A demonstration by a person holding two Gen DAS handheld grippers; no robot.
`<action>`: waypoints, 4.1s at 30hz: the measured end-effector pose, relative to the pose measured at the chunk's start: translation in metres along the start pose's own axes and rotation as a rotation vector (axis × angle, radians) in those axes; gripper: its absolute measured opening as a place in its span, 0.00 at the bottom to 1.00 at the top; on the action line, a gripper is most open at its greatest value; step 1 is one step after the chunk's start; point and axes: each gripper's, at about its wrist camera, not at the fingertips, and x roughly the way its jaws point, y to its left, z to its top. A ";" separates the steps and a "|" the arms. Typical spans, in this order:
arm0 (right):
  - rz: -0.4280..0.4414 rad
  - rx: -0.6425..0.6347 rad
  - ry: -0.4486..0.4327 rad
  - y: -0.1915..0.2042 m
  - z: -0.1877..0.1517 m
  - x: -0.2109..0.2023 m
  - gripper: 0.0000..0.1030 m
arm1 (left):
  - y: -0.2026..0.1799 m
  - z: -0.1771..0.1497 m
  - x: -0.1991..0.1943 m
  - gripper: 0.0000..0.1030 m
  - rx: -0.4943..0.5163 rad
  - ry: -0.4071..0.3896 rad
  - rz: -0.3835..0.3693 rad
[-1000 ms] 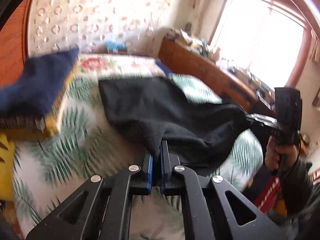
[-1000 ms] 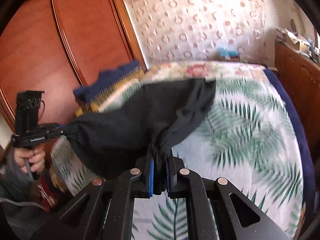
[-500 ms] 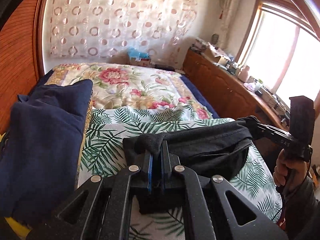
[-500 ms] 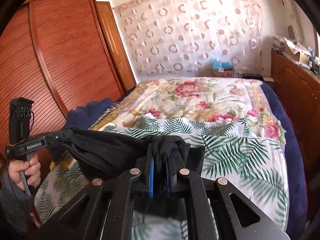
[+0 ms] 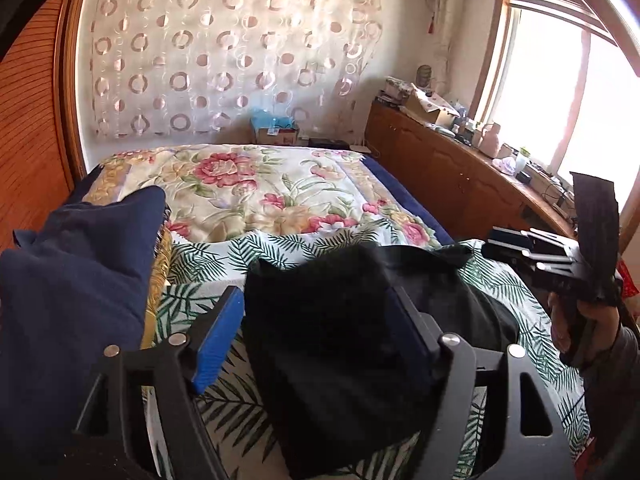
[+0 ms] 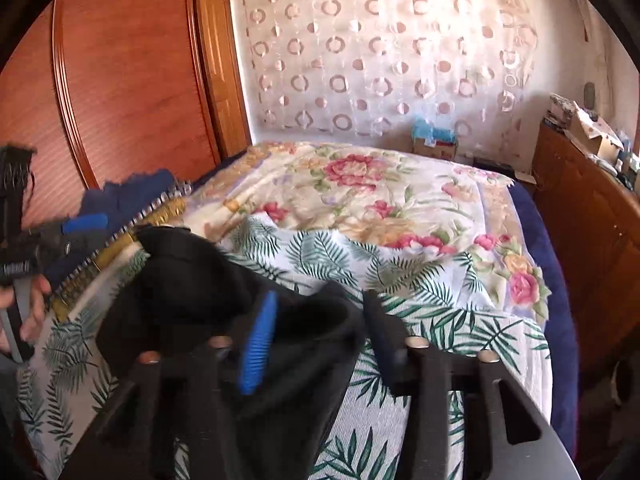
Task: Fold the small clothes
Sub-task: 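Carry the folded shirt with both grippers onto the stack of clothes, then open both grippers to release the shirt on the stack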
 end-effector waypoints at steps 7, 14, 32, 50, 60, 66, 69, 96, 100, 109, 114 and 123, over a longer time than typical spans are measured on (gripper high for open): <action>0.007 -0.037 0.064 0.003 -0.019 0.007 0.52 | 0.007 -0.023 0.021 0.73 -0.007 0.096 0.035; 0.022 0.014 0.151 0.001 -0.023 0.046 0.62 | 0.020 -0.022 0.049 0.73 -0.060 0.149 0.063; 0.182 0.097 0.200 -0.011 -0.023 0.064 0.29 | 0.028 -0.030 0.062 0.13 -0.121 0.200 -0.047; 0.197 -0.115 -0.083 0.040 0.034 -0.022 0.15 | 0.022 -0.006 -0.098 0.06 -0.108 -0.193 -0.015; 0.314 -0.335 -0.144 0.126 0.121 -0.004 0.15 | 0.092 -0.031 -0.160 0.06 -0.240 -0.350 0.208; 0.338 -0.456 -0.105 0.190 0.151 0.053 0.15 | 0.137 -0.073 -0.153 0.06 -0.409 -0.335 0.255; 0.359 -0.525 -0.074 0.217 0.158 0.082 0.15 | 0.145 -0.086 -0.147 0.06 -0.427 -0.295 0.277; 0.268 -0.372 0.009 0.211 0.110 0.150 0.40 | 0.131 -0.106 -0.166 0.29 -0.300 -0.230 0.432; 0.256 -0.342 -0.027 0.223 0.097 0.129 0.40 | 0.120 -0.107 -0.177 0.41 -0.248 -0.235 0.446; 0.227 -0.245 -0.077 0.196 0.029 0.038 0.40 | 0.083 -0.106 -0.191 0.75 -0.145 -0.245 0.405; 0.187 -0.202 -0.100 0.179 -0.006 -0.018 0.40 | 0.059 -0.106 -0.191 0.89 -0.078 -0.242 0.401; 0.100 -0.105 -0.144 0.159 -0.064 -0.112 0.64 | 0.008 -0.110 -0.178 0.89 -0.019 -0.218 0.320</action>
